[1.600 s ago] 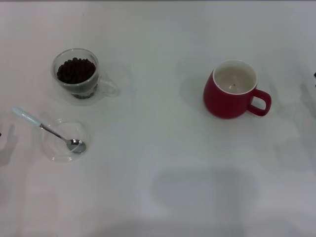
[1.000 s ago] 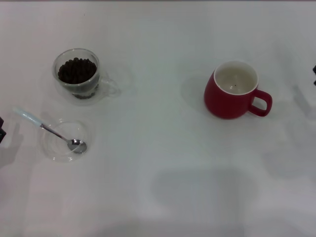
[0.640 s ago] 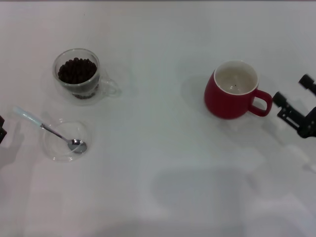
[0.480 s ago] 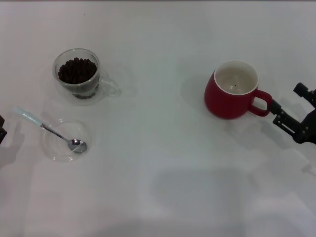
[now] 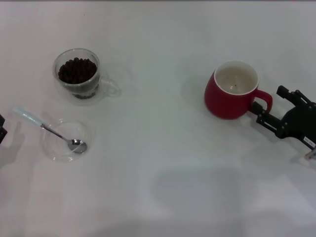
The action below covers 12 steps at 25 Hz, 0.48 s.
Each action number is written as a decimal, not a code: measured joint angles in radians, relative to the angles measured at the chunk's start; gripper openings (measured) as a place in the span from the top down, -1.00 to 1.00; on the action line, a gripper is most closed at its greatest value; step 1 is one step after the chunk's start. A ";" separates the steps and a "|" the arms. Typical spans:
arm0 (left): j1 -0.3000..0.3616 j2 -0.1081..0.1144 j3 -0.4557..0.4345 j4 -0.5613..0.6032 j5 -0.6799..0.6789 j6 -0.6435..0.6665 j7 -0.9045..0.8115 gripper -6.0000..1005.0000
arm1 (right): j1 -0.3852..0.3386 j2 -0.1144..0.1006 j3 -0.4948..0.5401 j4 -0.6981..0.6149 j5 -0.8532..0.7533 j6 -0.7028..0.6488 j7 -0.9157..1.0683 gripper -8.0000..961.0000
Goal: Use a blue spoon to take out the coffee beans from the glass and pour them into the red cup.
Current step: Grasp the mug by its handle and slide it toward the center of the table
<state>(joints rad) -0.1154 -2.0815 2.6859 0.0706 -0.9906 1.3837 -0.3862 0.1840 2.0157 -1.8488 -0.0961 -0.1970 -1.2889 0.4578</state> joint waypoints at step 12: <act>0.000 0.000 0.000 0.002 0.000 0.000 0.000 -0.71 | 0.017 0.000 0.011 -0.077 0.044 0.141 -0.005 -0.73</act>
<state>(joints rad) -0.1150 -2.0815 2.6860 0.0728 -0.9909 1.3836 -0.3865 0.2011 2.0157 -1.8377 -0.1729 -0.1533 -1.1475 0.4530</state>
